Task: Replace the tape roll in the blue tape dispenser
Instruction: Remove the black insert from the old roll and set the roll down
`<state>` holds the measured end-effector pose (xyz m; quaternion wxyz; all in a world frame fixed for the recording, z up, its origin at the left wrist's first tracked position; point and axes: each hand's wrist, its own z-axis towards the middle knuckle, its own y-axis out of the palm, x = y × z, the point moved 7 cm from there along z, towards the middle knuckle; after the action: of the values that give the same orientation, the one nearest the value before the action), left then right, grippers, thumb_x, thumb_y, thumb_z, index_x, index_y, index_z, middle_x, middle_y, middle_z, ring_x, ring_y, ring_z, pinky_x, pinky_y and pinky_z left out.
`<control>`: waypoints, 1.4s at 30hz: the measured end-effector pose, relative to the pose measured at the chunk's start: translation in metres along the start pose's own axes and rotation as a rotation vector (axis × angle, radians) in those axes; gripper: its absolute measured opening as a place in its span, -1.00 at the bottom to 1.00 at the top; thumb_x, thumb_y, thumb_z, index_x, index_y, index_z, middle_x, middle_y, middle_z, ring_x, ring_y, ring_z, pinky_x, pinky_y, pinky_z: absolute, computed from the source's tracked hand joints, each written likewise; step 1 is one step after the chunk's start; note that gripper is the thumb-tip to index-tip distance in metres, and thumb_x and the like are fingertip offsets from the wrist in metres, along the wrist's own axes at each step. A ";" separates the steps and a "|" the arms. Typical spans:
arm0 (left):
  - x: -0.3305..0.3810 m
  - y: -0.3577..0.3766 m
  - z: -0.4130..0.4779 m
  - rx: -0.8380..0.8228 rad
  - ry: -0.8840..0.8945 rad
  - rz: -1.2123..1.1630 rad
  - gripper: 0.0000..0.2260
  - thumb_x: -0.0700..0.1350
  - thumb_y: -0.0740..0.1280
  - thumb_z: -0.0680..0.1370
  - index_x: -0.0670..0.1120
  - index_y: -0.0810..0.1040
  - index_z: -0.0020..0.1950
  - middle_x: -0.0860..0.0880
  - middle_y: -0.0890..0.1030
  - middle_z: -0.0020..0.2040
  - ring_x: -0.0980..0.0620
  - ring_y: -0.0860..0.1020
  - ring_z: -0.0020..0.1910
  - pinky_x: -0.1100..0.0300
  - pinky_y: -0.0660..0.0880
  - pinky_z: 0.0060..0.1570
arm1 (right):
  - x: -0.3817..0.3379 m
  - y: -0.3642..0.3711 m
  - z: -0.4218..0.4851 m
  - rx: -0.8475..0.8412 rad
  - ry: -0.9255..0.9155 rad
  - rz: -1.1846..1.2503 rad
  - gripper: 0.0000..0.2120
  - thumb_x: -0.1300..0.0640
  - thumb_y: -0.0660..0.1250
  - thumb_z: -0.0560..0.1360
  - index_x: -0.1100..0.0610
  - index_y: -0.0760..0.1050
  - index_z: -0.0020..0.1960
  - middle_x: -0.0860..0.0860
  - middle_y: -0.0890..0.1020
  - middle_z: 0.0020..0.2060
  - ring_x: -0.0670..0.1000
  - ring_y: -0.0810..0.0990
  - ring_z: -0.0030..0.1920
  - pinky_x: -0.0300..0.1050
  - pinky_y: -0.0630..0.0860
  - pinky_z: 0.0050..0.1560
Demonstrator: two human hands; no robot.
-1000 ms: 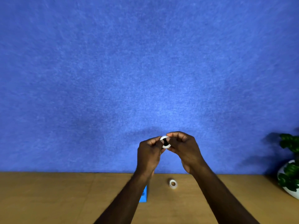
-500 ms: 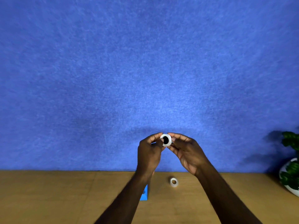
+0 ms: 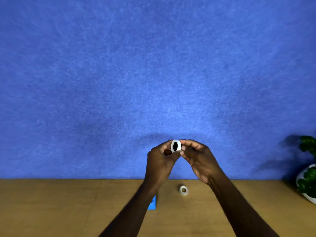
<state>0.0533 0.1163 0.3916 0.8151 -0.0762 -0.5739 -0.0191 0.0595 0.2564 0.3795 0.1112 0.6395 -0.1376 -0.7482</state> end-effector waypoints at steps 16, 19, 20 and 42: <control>-0.131 0.008 -0.001 -0.003 -0.232 0.416 -0.86 -0.11 0.58 0.39 0.00 0.69 -0.10 0.10 0.70 -0.17 0.24 0.64 -0.18 0.44 0.46 -0.22 | 0.044 -0.068 -0.008 0.247 0.055 0.242 -0.82 0.39 0.21 0.57 0.34 0.58 0.03 0.21 0.72 -0.04 0.24 0.67 0.09 -0.08 0.63 0.07; -0.188 0.024 -0.003 -0.164 -0.279 0.735 -0.68 -0.03 0.50 0.45 -0.10 0.65 0.17 -0.08 0.68 0.09 -0.06 0.61 0.14 0.15 0.49 0.07 | 0.065 -0.090 -0.013 0.289 0.087 0.238 -0.82 0.37 0.21 0.56 0.33 0.59 0.03 0.21 0.72 -0.04 0.24 0.67 0.09 -0.11 0.64 0.03; -0.210 0.030 -0.005 -0.229 -0.317 0.835 -0.59 0.03 0.46 0.48 -0.07 0.58 0.28 -0.07 0.63 0.19 -0.06 0.56 0.24 0.14 0.46 0.16 | 0.074 -0.098 -0.014 0.297 0.100 0.241 -0.83 0.36 0.24 0.54 0.32 0.60 0.01 0.20 0.72 -0.04 0.25 0.67 0.09 -0.12 0.64 0.01; -0.362 0.074 0.044 -0.490 -0.393 1.344 -0.67 -0.06 0.33 0.53 -0.04 0.50 0.29 -0.07 0.55 0.29 -0.13 0.57 0.25 -0.01 0.52 0.19 | 0.194 -0.186 -0.025 0.272 0.219 0.195 -0.79 0.34 0.28 0.40 0.29 0.67 -0.07 0.21 0.72 -0.12 0.25 0.69 0.03 -0.05 0.63 0.02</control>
<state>-0.1022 0.1756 0.0588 0.4931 -0.5928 -0.5181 0.3703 0.0559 0.3626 0.1316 0.1100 0.7100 -0.2855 -0.6343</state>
